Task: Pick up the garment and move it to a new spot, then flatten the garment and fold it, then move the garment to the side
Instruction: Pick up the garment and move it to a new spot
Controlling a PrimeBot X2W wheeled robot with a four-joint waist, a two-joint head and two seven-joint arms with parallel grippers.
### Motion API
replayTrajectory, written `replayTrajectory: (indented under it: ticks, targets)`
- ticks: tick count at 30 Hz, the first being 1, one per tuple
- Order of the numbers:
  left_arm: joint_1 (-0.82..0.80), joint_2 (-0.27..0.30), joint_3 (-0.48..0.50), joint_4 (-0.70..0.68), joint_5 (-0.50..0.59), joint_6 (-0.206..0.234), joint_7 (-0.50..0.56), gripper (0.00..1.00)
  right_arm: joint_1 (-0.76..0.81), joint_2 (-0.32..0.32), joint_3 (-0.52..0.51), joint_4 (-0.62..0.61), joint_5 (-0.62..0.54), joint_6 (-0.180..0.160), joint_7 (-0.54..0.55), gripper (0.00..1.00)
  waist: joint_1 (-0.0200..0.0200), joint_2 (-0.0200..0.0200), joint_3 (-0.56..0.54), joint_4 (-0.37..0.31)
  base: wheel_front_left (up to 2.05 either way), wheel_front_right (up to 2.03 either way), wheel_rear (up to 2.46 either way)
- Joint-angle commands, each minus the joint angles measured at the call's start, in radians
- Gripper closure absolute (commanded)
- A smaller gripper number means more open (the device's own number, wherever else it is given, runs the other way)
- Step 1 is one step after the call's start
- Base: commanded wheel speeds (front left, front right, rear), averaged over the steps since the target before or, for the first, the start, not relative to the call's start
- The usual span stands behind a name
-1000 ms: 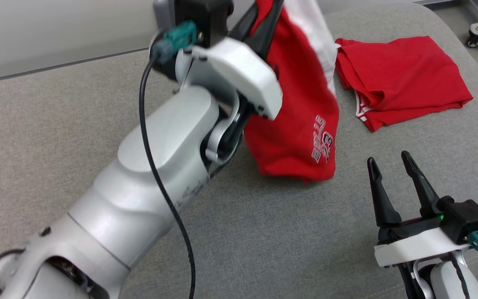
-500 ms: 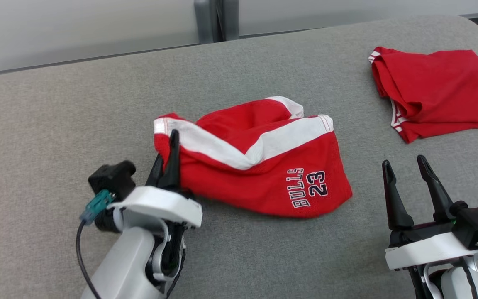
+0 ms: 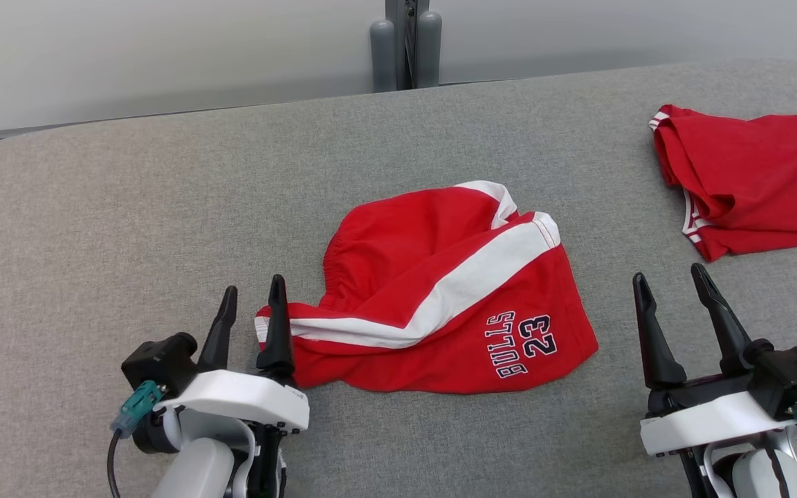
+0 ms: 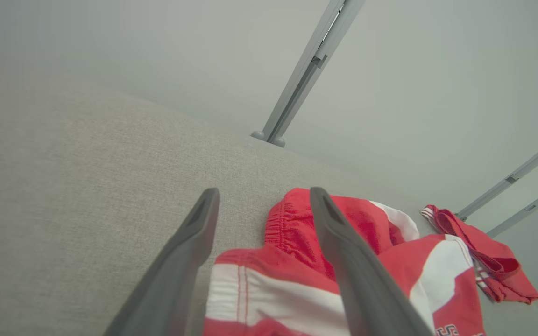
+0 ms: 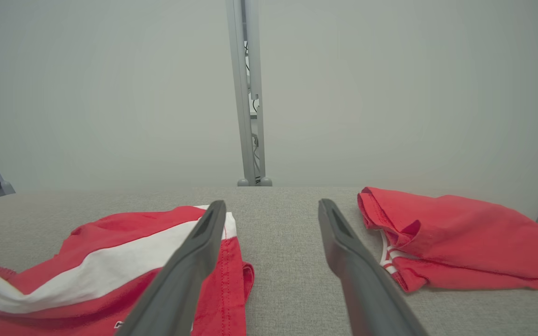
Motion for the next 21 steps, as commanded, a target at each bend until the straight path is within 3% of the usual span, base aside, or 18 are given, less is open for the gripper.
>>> replayTrajectory:
  ticks: [1, 9, 21]
  targets:
    - [0.018, 0.005, 0.022, -0.008, 0.040, 0.004, -0.004, 0.00, 0.009, -0.005, -0.001, -0.002, 0.002, 0.000, 0.000, 0.00, 0.0000, 0.0000, -0.006, 0.004, 0.00, 0.00, 0.00]
    - [0.117, 0.012, 0.101, -0.117, 0.247, -0.022, -0.004, 0.00, 0.037, -0.005, 0.005, -0.001, 0.016, 0.000, 0.000, 0.00, 0.0000, 0.0000, -0.048, 0.025, 0.00, 0.00, 0.00]
    - [0.263, 0.019, 0.171, -0.256, 0.460, 0.001, -0.004, 0.00, 0.111, -0.005, -0.016, -0.018, 0.021, 0.000, 0.000, 0.00, 0.0000, 0.0000, -0.149, 0.083, 0.00, 0.00, 0.00]
